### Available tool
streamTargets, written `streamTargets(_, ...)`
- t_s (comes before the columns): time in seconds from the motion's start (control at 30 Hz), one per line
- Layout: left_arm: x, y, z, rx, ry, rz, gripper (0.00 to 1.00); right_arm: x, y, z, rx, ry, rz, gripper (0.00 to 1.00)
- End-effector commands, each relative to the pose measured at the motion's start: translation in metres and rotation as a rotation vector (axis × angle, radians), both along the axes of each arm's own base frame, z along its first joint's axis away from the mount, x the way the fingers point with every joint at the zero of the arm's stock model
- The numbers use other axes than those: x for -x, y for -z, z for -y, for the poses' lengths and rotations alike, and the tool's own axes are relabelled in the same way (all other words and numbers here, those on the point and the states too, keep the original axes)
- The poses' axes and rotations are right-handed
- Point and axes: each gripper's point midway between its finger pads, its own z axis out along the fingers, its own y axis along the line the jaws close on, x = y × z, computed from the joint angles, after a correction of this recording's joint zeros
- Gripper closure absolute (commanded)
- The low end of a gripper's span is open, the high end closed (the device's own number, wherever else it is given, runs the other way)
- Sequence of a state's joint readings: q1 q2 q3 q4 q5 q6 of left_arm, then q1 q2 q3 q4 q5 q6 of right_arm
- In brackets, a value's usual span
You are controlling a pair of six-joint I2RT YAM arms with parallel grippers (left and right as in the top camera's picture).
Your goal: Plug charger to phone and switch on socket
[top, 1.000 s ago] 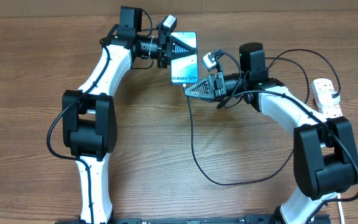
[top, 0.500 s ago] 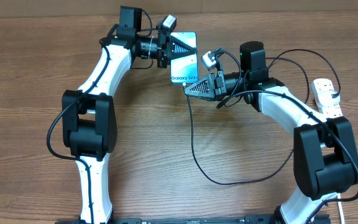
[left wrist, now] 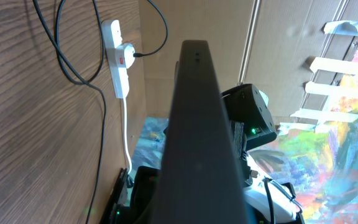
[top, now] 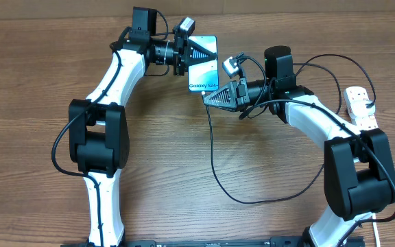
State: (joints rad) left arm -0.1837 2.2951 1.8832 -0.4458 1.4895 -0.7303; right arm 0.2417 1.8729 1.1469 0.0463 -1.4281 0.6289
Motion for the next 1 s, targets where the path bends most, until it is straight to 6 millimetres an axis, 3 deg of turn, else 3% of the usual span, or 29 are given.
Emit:
streamTargets(0.0, 0.01, -0.021, 0.002, 0.045, 0.043, 0.012, 0.96, -0.009, -0.016, 0.005, 0.002, 0.035, 0.037, 0.96)
streamTargets(0.23, 0.009, -0.02, 0.002, 0.04, 0.038, 0.013, 0.96, -0.016, -0.016, 0.015, 0.003, 0.064, 0.024, 0.96)
streamTargets(0.97, 0.0, -0.007, 0.003, -0.03, -0.021, -0.004, 0.96, -0.023, -0.012, 0.015, 0.032, 0.107, -0.02, 0.96)
